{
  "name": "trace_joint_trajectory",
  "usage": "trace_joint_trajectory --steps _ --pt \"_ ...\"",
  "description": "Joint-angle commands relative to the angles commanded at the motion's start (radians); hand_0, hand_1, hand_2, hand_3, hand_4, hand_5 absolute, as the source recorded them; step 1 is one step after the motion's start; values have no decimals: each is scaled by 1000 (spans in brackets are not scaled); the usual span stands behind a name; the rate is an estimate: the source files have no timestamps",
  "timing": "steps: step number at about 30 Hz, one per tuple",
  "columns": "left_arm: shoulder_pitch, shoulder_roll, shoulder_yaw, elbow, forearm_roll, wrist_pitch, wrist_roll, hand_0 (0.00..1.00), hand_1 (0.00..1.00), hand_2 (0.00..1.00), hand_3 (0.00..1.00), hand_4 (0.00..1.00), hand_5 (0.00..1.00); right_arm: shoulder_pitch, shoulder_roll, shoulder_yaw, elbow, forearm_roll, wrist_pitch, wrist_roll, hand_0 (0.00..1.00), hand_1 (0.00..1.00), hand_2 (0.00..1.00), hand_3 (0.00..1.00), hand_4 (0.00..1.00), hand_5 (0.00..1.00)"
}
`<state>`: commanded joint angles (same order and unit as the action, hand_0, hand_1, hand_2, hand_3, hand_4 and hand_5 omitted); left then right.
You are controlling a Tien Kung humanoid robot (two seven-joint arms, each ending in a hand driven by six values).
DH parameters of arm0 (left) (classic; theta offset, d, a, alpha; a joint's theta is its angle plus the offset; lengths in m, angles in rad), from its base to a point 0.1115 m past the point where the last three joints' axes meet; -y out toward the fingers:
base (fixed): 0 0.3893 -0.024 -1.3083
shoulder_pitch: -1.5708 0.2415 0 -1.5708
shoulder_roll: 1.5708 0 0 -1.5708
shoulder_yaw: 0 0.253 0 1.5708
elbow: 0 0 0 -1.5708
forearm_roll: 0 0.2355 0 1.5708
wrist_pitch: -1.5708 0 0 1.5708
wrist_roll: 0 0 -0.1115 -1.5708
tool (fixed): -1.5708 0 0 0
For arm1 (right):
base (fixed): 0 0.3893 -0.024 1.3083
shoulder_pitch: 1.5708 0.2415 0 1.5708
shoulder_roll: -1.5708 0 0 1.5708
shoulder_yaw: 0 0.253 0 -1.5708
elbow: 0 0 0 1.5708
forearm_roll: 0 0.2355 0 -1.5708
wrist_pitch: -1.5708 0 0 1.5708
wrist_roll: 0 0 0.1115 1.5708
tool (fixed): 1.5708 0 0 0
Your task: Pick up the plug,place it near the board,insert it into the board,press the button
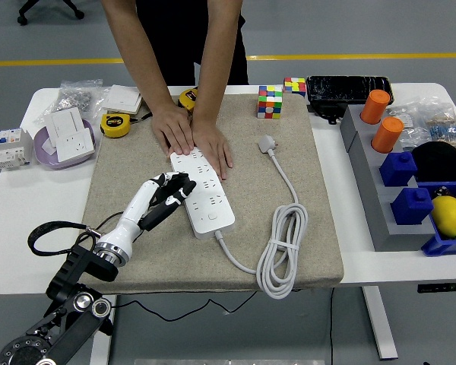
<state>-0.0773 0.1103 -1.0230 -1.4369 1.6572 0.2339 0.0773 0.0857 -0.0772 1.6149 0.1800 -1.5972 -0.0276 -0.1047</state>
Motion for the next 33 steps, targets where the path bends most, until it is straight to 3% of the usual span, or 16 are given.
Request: trace_joint_trajectory --steps 13,22,28,30,32,33 --pt "-36 6 34 -8 88 -15 25 926 865 827 805 998 998 -3 -1 -1 0 -5 1 -3 897 745 731 769 998 937" --pt "-52 11 44 -20 198 -35 49 929 863 820 806 998 998 2 -1 -2 0 -1 0 -3 896 743 731 769 998 939" --pt "-53 19 33 -69 260 -26 52 935 862 809 802 998 998 1 -1 0 0 -1 0 -3 896 743 731 769 998 939" --pt "-53 21 28 -97 316 -22 75 935 862 809 802 998 998 0 -1 0 0 -1 0 -3 896 743 731 769 998 939" --pt "-54 22 19 -126 393 -41 132 935 862 809 802 998 998 0 -1 1 0 -1 0 -3 896 743 731 769 998 939" --pt "-54 22 12 -137 432 -68 168 998 998 935 843 998 998 0 -1 0 0 0 0 -3 895 741 730 768 998 941"
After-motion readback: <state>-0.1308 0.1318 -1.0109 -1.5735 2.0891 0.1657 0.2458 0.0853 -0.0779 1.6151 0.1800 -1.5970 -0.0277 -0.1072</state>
